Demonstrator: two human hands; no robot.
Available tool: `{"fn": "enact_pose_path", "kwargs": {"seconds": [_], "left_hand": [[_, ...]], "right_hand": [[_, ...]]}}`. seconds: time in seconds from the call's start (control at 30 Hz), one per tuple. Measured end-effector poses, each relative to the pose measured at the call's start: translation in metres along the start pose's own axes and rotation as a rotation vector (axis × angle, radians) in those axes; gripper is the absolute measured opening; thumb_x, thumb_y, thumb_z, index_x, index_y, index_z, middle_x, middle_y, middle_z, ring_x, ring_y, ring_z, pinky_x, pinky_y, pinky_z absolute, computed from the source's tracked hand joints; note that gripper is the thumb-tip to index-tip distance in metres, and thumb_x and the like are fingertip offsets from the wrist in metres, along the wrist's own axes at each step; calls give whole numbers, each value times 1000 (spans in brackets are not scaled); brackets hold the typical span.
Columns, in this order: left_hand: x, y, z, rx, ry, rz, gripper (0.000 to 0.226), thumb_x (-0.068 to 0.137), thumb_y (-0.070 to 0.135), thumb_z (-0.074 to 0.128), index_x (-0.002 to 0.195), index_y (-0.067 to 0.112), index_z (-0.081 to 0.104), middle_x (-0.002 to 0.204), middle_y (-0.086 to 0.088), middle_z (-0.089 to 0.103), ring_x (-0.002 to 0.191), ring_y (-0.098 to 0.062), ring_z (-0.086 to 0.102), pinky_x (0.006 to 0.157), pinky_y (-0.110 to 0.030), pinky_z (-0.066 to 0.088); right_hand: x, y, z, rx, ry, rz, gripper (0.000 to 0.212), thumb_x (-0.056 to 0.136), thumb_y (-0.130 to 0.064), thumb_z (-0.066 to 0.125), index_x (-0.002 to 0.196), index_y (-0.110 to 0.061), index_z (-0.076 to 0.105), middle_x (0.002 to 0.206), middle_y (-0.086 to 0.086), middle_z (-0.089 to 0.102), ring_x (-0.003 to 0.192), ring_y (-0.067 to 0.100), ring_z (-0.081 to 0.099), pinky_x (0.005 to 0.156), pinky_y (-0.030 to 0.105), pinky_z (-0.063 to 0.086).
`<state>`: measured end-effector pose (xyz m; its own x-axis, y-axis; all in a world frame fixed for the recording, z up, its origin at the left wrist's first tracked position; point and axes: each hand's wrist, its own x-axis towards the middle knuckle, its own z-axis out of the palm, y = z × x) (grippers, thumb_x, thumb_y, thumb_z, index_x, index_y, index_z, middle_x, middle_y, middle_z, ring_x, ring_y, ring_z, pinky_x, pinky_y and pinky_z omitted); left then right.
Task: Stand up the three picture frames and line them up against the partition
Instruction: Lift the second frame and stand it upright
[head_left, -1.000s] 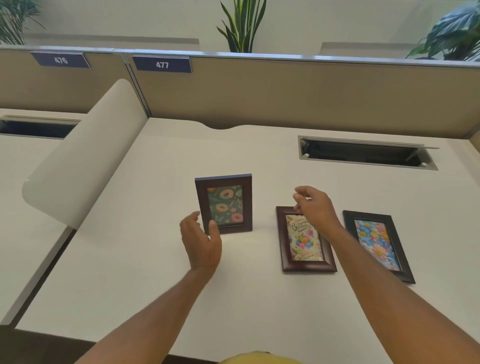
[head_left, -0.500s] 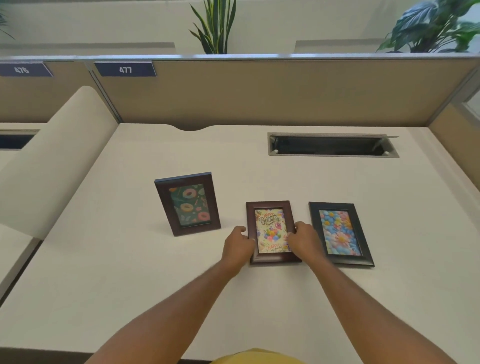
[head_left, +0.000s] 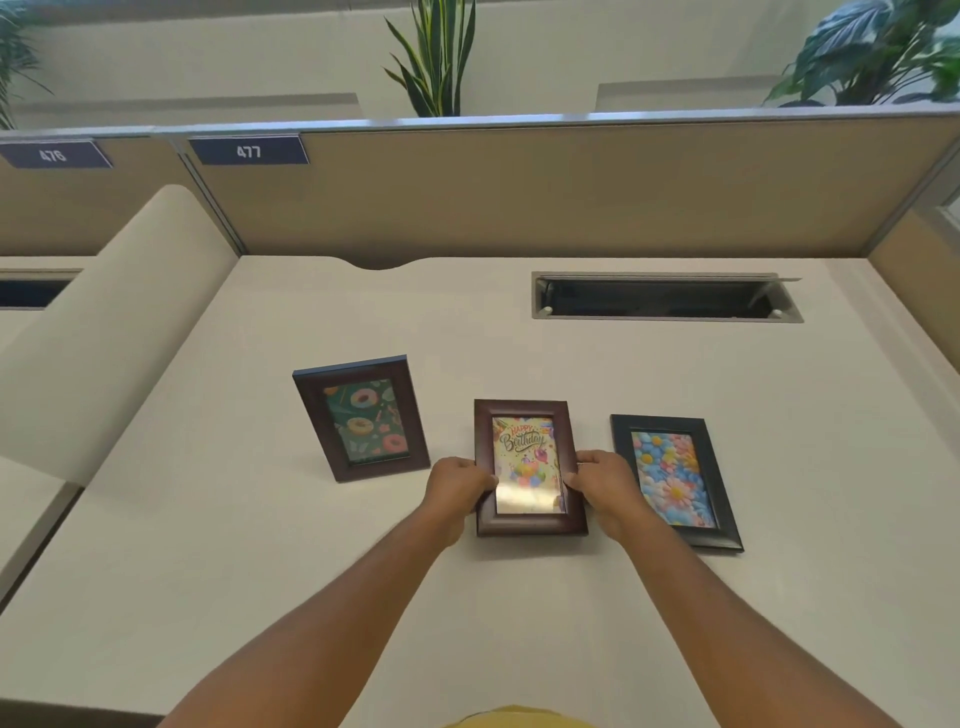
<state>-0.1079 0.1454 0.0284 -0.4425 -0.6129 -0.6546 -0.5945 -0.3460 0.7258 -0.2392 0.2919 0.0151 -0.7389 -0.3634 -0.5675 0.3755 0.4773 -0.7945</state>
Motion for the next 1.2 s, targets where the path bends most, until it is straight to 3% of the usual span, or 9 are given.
{"fn": "enact_pose_path", "kwargs": {"seconds": [0.1,0.2,0.37,0.5,0.7,0.9,1.03,1.2], "left_hand": [[0,9,-4,-55,-6,89,13,85,2,68,97,-3,65,98,-14,75,89,-26,74,72,-40,63],[2,20,-7,-139,-17,183,21,85,-1,69,102,9,62,103,-7,74,94,-20,73,62,-30,61],[12,36,-7,-179,-54,279,45,84,-12,62,102,29,61,109,3,72,102,-15,68,70,-31,61],[22,42,-5,-181,-71,322,50,86,-17,56,115,24,61,115,1,71,109,-18,66,77,-31,60],[35,47,-6,-137,-93,381,54,84,-17,56,107,31,63,108,7,73,101,-6,67,63,-17,58],[42,44,-6,-115,-115,399,55,83,-17,55,105,32,62,110,4,72,103,-8,67,74,-25,57],[39,43,-6,-103,-112,409,54,83,-17,54,108,30,60,111,4,70,104,-10,66,70,-23,58],[30,33,-6,-97,-22,414,56,81,-14,57,125,19,52,123,-3,66,115,-19,63,89,-46,61]], "right_hand": [[5,-7,-1,65,0,-59,23,89,0,60,101,-20,64,94,-1,72,86,16,70,64,31,60],[8,-17,-2,148,24,-149,30,89,1,61,113,-17,61,102,-1,70,94,14,68,72,32,60],[6,-29,1,92,30,-334,28,90,-2,63,111,-20,61,102,-5,68,95,8,65,60,14,54],[11,-36,4,29,55,-391,27,90,0,62,107,-20,61,101,-3,68,94,8,64,66,14,52],[19,-38,8,12,64,-401,26,88,2,63,103,-19,61,100,0,68,94,12,64,70,18,52],[22,-34,9,-1,67,-400,25,88,2,63,102,-19,61,97,-1,68,91,10,64,67,16,51],[21,-35,9,-8,69,-410,26,88,0,63,103,-20,60,97,-4,67,92,9,64,67,15,49],[17,-31,0,-17,39,-435,33,87,-4,66,111,-23,58,103,-8,66,96,5,62,64,8,49]]}}
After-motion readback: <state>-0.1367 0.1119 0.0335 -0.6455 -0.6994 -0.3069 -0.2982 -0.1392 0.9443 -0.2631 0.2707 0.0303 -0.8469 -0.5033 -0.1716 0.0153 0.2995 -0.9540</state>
